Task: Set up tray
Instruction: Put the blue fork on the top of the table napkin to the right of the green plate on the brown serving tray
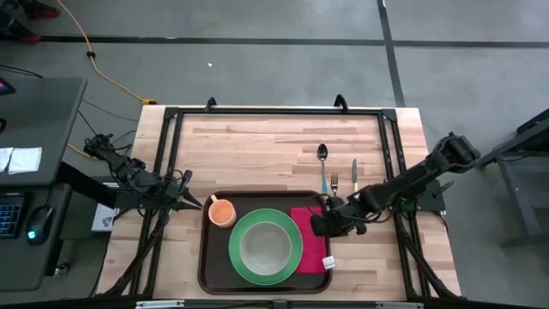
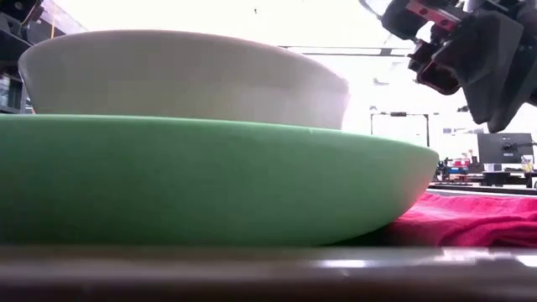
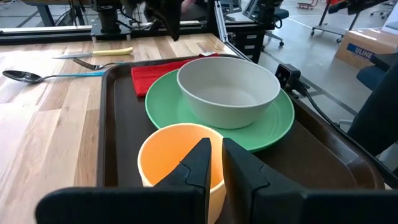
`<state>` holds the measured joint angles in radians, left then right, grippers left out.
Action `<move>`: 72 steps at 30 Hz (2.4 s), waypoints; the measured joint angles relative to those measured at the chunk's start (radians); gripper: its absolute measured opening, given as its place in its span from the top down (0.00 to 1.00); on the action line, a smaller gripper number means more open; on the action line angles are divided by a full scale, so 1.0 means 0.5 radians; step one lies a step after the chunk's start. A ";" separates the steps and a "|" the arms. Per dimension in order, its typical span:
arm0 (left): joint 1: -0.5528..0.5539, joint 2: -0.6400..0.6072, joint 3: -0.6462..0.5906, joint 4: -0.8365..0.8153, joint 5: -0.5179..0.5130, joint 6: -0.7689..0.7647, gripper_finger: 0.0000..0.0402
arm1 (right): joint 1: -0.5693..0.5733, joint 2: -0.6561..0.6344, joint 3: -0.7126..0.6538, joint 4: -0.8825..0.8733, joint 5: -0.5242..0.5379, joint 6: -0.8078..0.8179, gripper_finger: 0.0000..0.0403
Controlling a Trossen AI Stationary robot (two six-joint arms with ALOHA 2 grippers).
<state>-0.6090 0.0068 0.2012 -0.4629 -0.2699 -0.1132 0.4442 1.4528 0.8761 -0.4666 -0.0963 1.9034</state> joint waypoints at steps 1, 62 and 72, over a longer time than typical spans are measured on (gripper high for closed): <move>0.000 0.000 0.000 -0.001 0.000 0.000 0.82 | -0.001 -0.028 0.000 -0.052 0.017 0.000 0.94; -0.001 0.000 0.000 0.202 -0.021 0.480 0.82 | -0.853 -0.681 0.000 -1.148 0.412 -0.763 0.95; 0.000 0.000 0.000 0.187 -0.027 0.479 0.82 | -0.928 -0.598 0.000 -0.942 0.343 -0.894 0.94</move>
<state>-0.6092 0.0069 0.2012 -0.3695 -0.2833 0.1265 -0.0196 1.1538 0.8761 -0.9378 0.0751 1.4563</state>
